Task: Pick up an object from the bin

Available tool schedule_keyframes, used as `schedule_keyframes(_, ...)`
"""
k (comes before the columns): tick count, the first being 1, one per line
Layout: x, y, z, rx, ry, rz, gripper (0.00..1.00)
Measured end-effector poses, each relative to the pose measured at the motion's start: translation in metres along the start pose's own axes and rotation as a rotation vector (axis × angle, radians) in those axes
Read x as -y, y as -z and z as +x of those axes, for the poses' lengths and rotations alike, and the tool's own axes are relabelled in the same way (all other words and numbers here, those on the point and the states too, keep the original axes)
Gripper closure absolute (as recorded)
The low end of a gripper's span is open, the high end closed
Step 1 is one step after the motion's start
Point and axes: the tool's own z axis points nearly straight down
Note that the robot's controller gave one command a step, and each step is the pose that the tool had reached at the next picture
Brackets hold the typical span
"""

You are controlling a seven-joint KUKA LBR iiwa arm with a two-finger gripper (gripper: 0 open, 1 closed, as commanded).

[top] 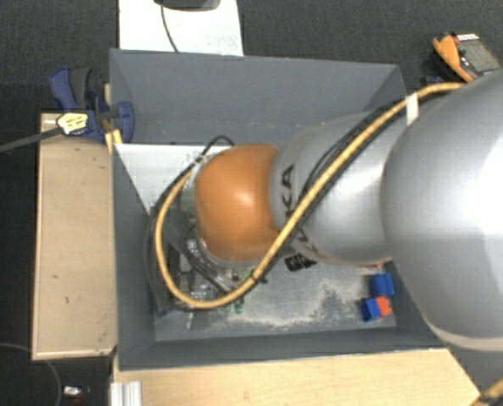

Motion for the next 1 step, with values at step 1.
schedule_keyframes(1,0.0010,0.0040,-0.0025,0.007,-0.006,-0.002,0.00)
